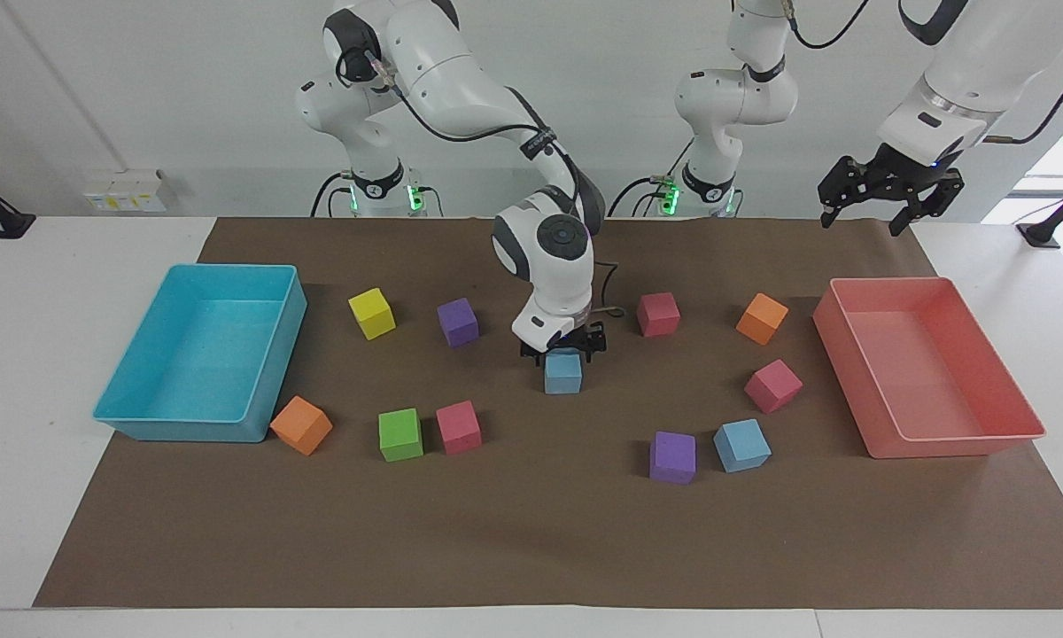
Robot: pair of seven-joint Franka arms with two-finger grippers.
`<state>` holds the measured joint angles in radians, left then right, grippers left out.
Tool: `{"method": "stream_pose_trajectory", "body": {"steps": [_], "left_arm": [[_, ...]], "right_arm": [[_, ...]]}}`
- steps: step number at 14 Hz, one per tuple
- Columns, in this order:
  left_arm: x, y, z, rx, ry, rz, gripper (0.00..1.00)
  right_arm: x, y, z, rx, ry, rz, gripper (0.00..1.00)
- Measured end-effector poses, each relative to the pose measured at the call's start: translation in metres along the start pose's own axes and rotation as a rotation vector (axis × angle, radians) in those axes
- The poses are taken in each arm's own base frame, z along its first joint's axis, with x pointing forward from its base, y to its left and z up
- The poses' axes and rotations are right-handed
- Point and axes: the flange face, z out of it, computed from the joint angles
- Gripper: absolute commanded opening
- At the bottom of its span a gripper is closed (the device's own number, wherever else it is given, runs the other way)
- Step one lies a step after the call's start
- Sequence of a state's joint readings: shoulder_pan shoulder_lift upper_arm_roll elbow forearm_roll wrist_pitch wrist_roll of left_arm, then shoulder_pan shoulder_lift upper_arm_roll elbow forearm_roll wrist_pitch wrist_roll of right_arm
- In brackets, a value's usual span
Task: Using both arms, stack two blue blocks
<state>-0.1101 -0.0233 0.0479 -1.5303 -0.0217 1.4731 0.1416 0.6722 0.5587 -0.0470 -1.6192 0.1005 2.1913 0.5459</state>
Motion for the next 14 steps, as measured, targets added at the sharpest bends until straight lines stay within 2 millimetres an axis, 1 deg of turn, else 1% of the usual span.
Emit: {"method": "stream_pose_trajectory", "body": {"steps": [1,2,5,7,9,12,14], "left_arm": [[0.000,0.000,0.000,0.000,0.000,0.000,1.00],[0.000,0.000,0.000,0.000,0.000,0.000,1.00],[0.000,0.000,0.000,0.000,0.000,0.000,1.00],[0.000,0.000,0.000,0.000,-0.003,0.000,1.00],[-0.001,0.001,0.000,-0.001,-0.006,0.002,1.00],[-0.001,0.001,0.000,-0.001,-0.006,0.002,1.00],[0.001,0.002,0.000,0.001,0.003,0.003,1.00]], "right_arm": [[0.000,0.000,-0.004,0.004,0.005,0.000,1.00],[0.001,-0.001,-0.012,0.011,0.016,0.000,1.00],[0.003,0.001,-0.055,0.043,0.063,0.003,1.00],[0.004,0.006,-0.083,0.060,0.087,0.010,1.00],[0.009,0.021,-0.111,0.072,0.106,0.032,1.00],[0.017,0.061,-0.149,0.096,0.115,0.065,1.00],[0.020,0.080,-0.159,0.177,0.087,0.068,1.00]]}}
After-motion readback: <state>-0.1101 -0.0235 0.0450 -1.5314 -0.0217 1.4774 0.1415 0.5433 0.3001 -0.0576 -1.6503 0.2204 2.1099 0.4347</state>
